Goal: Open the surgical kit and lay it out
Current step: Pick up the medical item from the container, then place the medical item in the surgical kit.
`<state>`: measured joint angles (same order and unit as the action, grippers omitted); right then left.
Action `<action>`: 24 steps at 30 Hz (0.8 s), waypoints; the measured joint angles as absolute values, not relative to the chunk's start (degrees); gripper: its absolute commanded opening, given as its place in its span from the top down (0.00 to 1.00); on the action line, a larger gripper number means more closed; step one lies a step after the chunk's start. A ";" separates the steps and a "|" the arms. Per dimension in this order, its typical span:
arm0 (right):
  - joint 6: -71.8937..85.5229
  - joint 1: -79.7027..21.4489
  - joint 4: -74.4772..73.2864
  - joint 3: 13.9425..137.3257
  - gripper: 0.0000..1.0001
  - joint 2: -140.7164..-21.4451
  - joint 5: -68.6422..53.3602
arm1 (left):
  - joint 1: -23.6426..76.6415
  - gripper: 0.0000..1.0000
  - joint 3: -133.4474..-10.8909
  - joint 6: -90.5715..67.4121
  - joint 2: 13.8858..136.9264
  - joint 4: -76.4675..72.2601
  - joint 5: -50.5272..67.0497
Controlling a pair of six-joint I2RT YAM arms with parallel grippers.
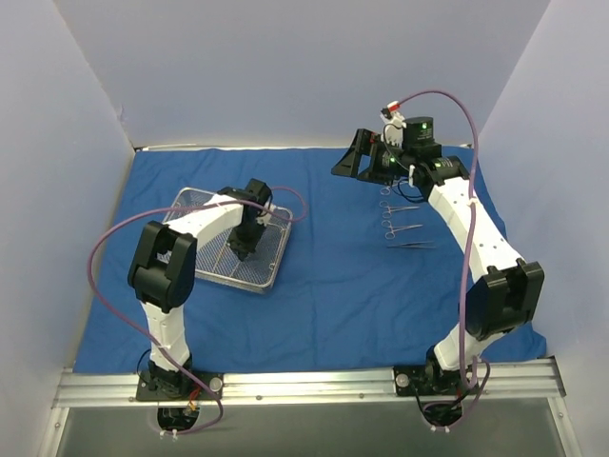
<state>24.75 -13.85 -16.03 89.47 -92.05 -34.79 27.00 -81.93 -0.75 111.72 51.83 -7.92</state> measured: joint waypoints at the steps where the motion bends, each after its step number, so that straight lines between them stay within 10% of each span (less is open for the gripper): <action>1: 25.15 -13.89 -15.79 89.67 0.03 -92.44 -35.77 | 26.33 0.98 -82.43 -1.10 111.31 52.45 -8.12; 9: 25.54 -14.48 -14.92 94.48 0.26 -95.68 -42.72 | 21.17 0.98 -91.79 -7.33 103.44 57.91 -4.40; 24: 27.20 -27.33 -7.14 90.76 0.50 -100.55 -61.89 | 15.88 0.98 -78.39 -36.64 87.20 18.37 49.67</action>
<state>27.20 -27.33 -7.14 90.76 -100.55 -61.89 15.88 -78.39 -36.64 87.20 18.37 49.67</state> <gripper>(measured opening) 0.538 0.038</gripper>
